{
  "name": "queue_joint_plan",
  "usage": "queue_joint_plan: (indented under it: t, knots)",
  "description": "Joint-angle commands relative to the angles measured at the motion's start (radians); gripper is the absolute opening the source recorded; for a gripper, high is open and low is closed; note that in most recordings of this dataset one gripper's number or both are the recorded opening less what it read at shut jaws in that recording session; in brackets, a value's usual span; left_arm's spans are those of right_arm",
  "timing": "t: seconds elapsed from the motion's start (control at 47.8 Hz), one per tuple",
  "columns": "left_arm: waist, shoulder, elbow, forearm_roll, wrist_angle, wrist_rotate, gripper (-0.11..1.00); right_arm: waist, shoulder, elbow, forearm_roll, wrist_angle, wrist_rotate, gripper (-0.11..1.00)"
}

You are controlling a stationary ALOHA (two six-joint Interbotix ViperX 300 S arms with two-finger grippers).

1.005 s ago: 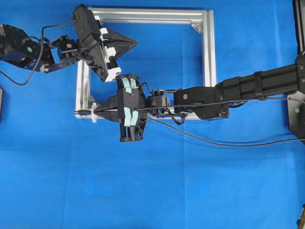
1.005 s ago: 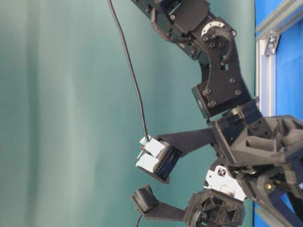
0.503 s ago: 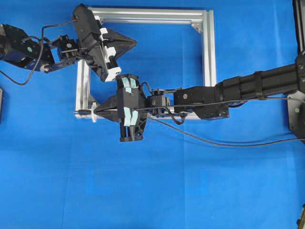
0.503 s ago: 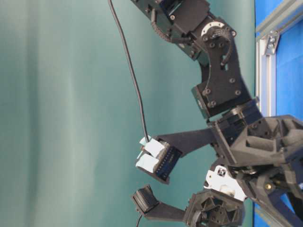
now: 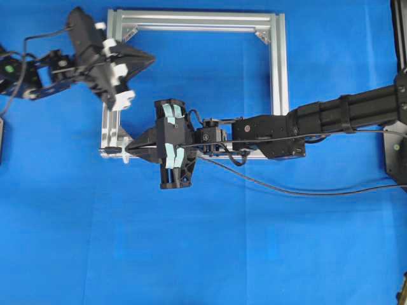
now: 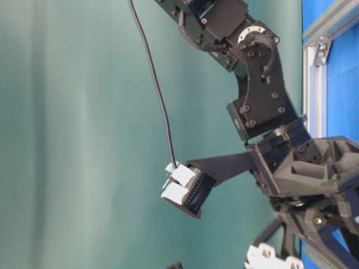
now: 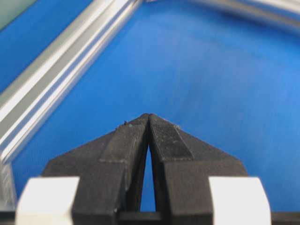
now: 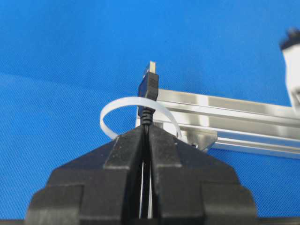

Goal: Insert the wire through the string loop located on the left side.
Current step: 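Move the left gripper across to the plug beyond the loop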

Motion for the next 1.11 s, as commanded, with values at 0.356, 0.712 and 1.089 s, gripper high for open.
queue_joint_plan:
  t: [0.356, 0.712, 1.089]
  knots:
    - [0.046, -0.225, 0.216, 0.003, -0.008, -0.002, 0.00, 0.000, -0.025, -0.020, 0.000, -0.003, 0.002, 0.00]
    - [0.052, -0.281, 0.247, 0.003, 0.003, -0.005, 0.00, 0.000, -0.025, -0.020, 0.000, -0.002, 0.002, 0.00]
    - [-0.101, -0.296, 0.262, 0.003, 0.005, -0.043, 0.00, 0.000, -0.025, -0.021, 0.000, 0.000, 0.002, 0.00]
